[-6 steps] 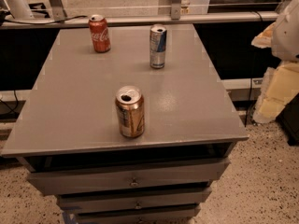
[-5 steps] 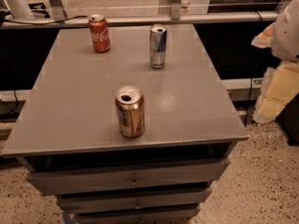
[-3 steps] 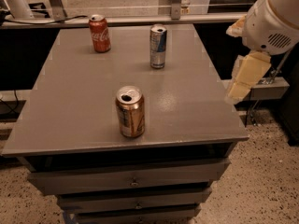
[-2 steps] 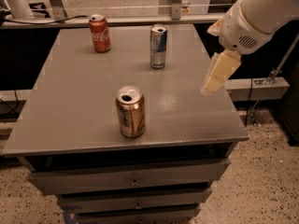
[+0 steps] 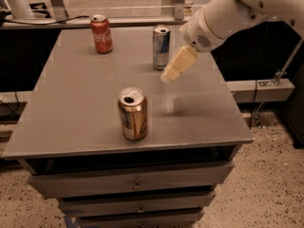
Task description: Knock redbull can over
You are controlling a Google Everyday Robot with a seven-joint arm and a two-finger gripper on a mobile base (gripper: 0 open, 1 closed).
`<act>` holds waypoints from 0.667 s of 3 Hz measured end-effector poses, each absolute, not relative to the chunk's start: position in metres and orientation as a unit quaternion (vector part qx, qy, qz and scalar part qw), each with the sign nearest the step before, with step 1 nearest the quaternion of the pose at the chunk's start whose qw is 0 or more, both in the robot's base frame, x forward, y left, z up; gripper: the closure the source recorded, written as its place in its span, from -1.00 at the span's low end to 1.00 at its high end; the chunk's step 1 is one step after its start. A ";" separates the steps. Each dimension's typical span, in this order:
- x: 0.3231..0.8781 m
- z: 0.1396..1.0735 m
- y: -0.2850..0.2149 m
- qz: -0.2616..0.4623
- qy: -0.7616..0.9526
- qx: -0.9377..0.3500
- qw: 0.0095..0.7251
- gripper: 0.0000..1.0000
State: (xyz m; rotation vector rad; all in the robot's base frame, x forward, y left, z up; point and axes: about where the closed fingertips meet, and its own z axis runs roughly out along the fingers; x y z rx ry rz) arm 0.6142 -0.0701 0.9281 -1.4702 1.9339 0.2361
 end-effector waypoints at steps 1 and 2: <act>0.644 0.924 -0.042 0.119 0.744 -0.539 0.376 -1.00; 0.667 0.918 -0.037 0.123 0.749 -0.517 0.396 -1.00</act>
Offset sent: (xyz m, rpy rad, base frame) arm 0.0833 0.0335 -0.0148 0.1945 -0.0602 -0.1285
